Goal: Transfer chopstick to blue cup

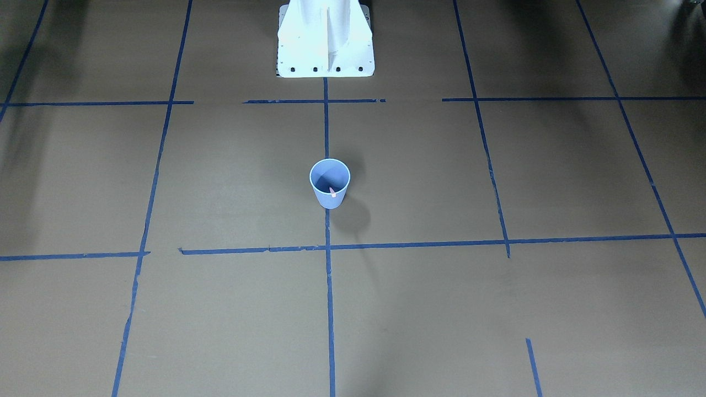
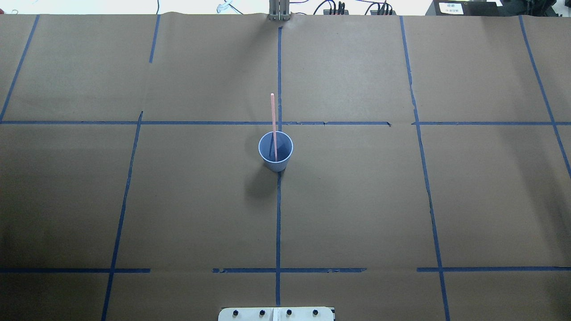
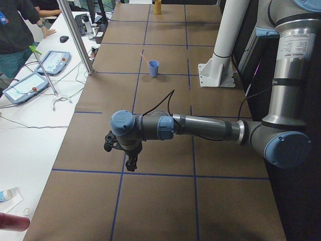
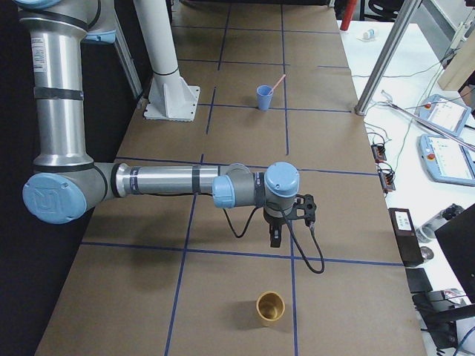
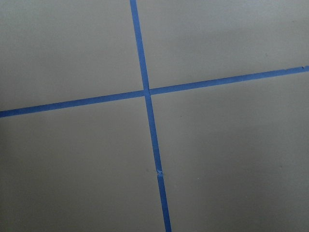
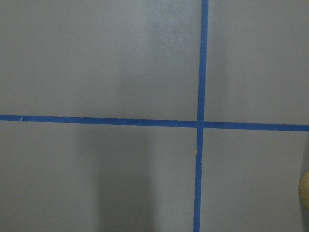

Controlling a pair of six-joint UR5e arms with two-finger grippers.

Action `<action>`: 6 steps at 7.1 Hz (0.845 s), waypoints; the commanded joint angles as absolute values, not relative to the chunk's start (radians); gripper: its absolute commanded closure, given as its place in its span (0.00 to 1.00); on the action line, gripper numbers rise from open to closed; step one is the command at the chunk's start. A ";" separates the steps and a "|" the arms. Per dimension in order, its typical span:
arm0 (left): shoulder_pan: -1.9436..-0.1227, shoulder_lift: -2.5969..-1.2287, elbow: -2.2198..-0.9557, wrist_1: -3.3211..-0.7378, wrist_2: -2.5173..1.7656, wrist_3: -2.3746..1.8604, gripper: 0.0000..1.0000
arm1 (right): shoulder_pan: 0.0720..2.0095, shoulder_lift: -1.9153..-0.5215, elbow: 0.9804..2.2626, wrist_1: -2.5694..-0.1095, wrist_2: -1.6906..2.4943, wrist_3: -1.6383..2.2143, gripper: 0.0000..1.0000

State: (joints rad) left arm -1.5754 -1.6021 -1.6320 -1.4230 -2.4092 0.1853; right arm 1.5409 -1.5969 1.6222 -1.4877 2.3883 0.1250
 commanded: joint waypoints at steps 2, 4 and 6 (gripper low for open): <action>-1.575 -1.583 -1.623 -1.419 -2.401 0.180 0.00 | 1.572 -1.644 1.618 -1.480 2.391 0.126 0.00; -1.575 -1.575 -1.624 -1.419 -2.401 0.179 0.00 | 1.575 -1.632 1.621 -1.482 2.394 0.126 0.00; -1.575 -1.560 -1.621 -1.422 -2.399 0.192 0.00 | 1.575 -1.629 1.621 -1.489 2.396 0.127 0.00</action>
